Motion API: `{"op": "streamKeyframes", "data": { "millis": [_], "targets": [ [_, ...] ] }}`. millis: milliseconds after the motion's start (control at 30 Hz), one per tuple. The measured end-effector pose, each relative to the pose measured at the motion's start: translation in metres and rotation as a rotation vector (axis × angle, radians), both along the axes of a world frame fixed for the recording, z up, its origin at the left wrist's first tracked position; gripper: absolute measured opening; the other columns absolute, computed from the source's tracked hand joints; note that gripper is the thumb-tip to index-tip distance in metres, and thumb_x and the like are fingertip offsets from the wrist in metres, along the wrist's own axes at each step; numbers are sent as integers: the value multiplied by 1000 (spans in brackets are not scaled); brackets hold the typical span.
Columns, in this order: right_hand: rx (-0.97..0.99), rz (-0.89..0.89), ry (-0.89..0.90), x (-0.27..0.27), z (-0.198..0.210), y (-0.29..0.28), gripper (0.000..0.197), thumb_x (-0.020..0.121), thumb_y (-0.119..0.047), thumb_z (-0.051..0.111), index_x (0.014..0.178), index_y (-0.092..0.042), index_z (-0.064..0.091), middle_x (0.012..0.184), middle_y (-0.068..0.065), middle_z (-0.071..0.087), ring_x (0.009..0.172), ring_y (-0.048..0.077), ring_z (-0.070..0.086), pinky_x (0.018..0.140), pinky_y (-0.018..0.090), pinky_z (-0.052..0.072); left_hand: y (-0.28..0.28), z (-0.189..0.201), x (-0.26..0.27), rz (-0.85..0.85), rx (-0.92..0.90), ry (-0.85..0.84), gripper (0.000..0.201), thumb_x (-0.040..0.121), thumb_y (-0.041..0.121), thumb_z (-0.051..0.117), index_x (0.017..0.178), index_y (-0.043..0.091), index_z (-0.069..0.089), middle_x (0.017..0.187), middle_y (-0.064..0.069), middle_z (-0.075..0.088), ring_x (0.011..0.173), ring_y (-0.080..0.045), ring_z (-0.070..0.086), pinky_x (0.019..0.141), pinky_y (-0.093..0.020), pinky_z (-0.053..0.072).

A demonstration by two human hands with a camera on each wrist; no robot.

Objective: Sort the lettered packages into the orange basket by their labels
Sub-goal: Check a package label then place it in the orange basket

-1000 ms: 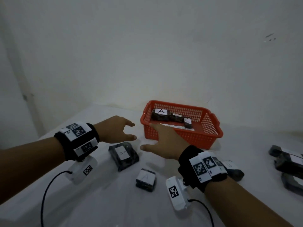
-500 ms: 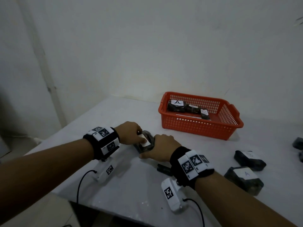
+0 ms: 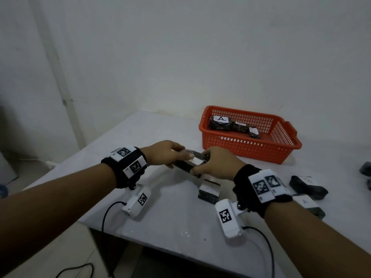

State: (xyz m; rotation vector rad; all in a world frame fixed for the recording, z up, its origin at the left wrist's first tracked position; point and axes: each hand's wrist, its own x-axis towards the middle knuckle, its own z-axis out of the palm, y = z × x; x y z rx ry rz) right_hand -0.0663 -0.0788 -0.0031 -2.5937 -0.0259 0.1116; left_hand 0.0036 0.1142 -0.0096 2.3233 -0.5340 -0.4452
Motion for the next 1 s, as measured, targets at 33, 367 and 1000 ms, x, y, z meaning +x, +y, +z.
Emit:
{"op": "streamKeyframes", "data": {
  "millis": [33,367,1000],
  "targets": [
    [22,4,-14,-5,5,-6,40,74,-40,87,103,-15,73,98,7,74,85,19,67,66,28,49,0,1,-3,-16,-109,60,68,94,44,71,151,13,50,137,-2,64,108,-13,70,92,-29,60],
    [430,-43,-92,-61,6,-71,54,72,-31,94,119,-21,69,108,-1,77,99,17,74,94,40,61,-27,8,-41,-109,-421,39,52,87,18,82,135,15,64,119,-5,76,99,-10,73,74,-13,54],
    [883,-189,-415,-124,-30,-94,45,81,-16,87,123,-14,70,116,-2,78,110,11,73,98,30,57,-77,3,-100,-221,-612,83,37,86,15,81,122,15,73,116,1,79,110,-16,74,98,-26,56]
  ]
}}
